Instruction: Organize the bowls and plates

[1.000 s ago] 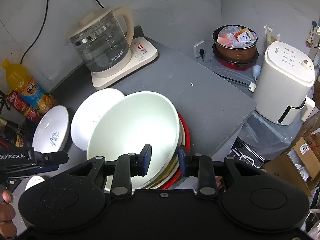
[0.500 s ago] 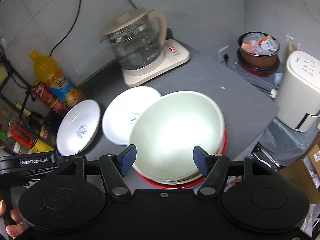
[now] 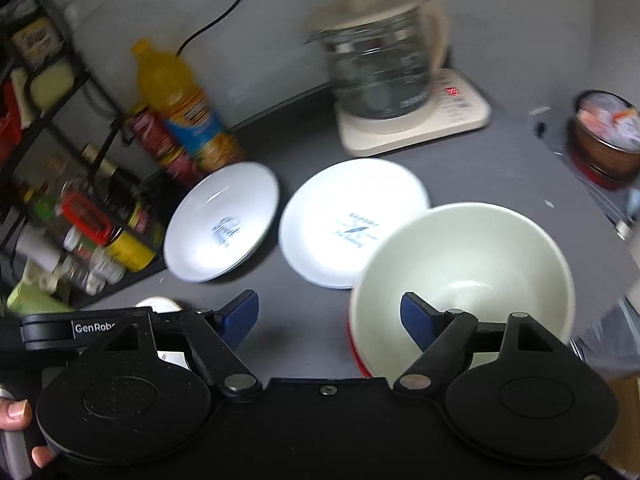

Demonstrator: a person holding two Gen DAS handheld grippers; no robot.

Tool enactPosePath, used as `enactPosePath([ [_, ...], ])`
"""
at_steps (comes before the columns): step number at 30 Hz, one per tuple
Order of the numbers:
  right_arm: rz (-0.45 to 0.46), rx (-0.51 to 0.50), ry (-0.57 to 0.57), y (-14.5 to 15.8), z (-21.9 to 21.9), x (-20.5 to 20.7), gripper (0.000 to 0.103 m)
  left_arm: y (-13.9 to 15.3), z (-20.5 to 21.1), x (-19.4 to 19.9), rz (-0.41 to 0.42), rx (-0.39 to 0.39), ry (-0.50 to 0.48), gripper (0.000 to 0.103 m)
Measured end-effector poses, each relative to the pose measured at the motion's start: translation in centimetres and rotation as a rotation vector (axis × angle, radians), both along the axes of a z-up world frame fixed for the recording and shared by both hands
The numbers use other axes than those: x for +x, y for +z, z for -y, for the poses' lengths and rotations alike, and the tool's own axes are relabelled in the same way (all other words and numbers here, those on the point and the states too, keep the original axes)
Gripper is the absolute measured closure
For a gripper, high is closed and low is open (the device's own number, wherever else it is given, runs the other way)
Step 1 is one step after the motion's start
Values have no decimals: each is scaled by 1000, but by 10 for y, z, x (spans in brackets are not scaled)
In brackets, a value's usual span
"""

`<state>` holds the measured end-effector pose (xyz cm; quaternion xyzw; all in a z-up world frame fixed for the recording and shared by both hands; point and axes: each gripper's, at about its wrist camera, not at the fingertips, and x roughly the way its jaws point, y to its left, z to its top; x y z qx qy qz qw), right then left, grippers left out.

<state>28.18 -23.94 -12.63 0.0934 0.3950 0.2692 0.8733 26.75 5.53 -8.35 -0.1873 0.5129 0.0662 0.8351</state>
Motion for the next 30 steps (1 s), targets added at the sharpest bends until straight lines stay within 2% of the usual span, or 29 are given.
enactPosePath([
  [4,33,-32,93,6,-16,12,16,0,-8,-2,-11,-2,57,29],
  [14,45,-99,343,8,-50,47,13,-5,-20,-2,-49,6,214,28],
  [22,48,-136,511,11,-75,67,12,-6,-29,-14,-62,-10,388,28],
  [26,67,-174,605,12,-87,72,7,-6,-30,-20,-62,-23,479,28],
  [30,70,-210,687,9,-98,76,7,-9,-28,-29,-63,-41,562,28],
])
